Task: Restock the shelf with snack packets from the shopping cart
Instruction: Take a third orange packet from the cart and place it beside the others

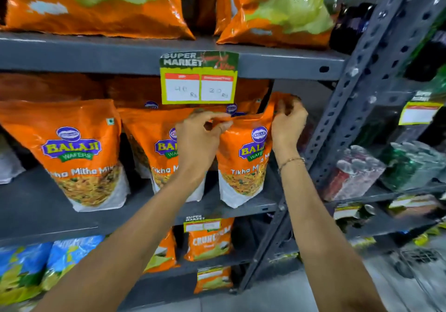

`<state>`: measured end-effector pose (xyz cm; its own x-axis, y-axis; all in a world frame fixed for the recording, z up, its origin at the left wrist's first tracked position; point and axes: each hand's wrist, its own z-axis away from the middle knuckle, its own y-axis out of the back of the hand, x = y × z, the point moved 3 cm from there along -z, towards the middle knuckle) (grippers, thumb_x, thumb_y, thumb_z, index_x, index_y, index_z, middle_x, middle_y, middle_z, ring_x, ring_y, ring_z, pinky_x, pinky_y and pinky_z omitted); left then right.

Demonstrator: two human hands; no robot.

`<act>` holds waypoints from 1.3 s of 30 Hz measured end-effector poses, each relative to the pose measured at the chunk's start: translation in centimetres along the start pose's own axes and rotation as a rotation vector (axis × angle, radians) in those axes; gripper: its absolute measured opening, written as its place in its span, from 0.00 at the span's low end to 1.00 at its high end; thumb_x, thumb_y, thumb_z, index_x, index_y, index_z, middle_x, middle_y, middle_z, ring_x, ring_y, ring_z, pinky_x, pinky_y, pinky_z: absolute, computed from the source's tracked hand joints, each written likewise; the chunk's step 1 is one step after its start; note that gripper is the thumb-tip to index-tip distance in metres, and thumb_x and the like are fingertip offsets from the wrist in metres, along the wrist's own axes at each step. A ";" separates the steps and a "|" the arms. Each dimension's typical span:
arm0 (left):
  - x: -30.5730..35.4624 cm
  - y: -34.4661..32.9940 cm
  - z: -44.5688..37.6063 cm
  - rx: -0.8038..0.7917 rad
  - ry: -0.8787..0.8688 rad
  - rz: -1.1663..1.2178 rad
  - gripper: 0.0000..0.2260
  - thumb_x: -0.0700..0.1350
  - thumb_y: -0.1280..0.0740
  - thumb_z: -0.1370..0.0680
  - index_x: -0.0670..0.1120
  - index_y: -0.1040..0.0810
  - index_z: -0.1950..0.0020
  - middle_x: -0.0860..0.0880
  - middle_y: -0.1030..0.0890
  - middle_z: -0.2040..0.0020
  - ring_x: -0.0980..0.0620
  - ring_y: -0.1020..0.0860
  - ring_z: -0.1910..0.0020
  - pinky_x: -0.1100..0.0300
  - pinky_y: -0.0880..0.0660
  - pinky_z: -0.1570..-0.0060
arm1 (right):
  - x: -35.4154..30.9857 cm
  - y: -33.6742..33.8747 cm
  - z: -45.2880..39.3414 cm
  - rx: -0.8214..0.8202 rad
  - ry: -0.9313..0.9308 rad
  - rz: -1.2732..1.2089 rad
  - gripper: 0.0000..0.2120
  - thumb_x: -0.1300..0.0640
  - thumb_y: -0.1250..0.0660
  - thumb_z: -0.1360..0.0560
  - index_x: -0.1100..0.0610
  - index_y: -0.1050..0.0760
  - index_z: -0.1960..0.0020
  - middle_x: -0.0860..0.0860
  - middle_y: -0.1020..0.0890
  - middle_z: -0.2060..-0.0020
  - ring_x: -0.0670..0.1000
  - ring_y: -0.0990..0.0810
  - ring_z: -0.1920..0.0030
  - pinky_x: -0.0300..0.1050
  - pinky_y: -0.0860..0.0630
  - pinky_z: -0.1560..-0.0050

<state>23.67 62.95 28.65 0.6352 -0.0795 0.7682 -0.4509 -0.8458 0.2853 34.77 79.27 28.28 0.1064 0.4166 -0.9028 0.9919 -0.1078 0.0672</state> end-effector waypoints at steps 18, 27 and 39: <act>-1.9 -1.7 1.7 -0.058 0.005 0.050 0.15 0.45 0.35 0.23 0.49 0.27 0.36 0.49 0.19 0.44 0.59 0.22 0.51 0.73 0.25 0.52 | 3.1 0.5 -0.2 -0.035 -0.246 -0.063 0.15 0.55 0.44 0.21 0.59 0.33 0.36 0.58 0.27 0.36 0.57 0.26 0.38 0.46 0.30 0.40; -7.8 7.2 4.7 -0.010 0.059 0.029 0.09 0.53 0.40 0.22 0.55 0.24 0.43 0.56 0.16 0.53 0.61 0.18 0.53 0.57 0.20 0.52 | 2.1 -1.2 14.2 0.002 0.265 -0.083 0.07 0.59 0.43 0.21 0.59 0.29 0.47 0.53 0.28 0.50 0.54 0.27 0.48 0.42 0.28 0.47; -22.3 25.2 6.5 0.183 0.547 0.100 0.06 0.40 0.37 0.23 0.50 0.31 0.49 0.47 0.22 0.52 0.63 0.22 0.64 0.62 0.26 0.58 | 1.9 -18.0 28.1 -1.094 0.225 0.182 0.30 0.55 0.36 0.24 0.58 0.47 0.28 0.57 0.33 0.32 0.55 0.32 0.34 0.52 0.31 0.35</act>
<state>2.23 40.01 15.02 0.1571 0.0793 0.9844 -0.3457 -0.9293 0.1300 15.14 56.68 13.39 0.1564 0.6402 -0.7521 0.4766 0.6181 0.6252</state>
